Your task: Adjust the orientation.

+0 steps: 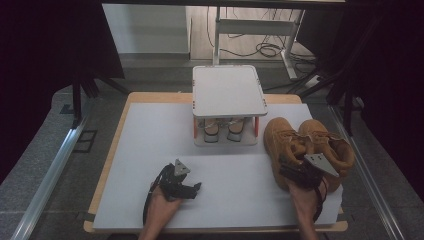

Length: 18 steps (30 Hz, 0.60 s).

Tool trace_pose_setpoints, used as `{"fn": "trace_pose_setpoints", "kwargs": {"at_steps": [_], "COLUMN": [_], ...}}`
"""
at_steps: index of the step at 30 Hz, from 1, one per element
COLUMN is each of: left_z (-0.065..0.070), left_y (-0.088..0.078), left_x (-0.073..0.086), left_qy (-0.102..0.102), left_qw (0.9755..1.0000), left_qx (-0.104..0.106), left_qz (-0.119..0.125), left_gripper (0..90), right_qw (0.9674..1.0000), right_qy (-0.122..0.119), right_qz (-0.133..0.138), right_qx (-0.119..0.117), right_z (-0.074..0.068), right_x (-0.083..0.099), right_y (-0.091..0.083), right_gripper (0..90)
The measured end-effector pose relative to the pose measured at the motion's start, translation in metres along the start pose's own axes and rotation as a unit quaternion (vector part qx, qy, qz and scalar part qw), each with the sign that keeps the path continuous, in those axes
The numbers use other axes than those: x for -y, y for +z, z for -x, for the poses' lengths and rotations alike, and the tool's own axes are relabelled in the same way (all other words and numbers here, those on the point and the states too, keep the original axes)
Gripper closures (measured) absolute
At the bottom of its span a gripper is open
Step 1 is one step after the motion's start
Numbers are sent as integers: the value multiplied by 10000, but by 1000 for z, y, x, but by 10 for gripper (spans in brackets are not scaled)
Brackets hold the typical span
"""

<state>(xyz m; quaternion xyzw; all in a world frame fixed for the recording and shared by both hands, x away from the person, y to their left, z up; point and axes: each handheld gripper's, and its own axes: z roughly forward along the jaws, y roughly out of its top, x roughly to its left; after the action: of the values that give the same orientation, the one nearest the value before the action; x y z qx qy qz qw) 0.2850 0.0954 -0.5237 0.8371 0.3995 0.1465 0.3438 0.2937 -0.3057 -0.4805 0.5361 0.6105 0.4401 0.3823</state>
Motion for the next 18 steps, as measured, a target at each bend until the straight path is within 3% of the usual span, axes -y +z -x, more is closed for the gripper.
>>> {"fn": "trace_pose_setpoints", "kwargs": {"at_steps": [7, 18], "left_z": [0, 0], "left_y": [0, 0], "left_x": [0, 0], "left_qy": [0, -1], "left_qw": [10000, 10000], "left_qx": [0, 2], "left_qz": [1, 0], "left_gripper": [130, 130], "right_qw": [9998, 9998], "right_qy": [78, -86], "right_qz": [155, 148], "right_qx": [68, 121], "right_z": [0, 0], "right_x": [2, 2], "right_y": [-4, -9], "right_gripper": [139, 385]}}
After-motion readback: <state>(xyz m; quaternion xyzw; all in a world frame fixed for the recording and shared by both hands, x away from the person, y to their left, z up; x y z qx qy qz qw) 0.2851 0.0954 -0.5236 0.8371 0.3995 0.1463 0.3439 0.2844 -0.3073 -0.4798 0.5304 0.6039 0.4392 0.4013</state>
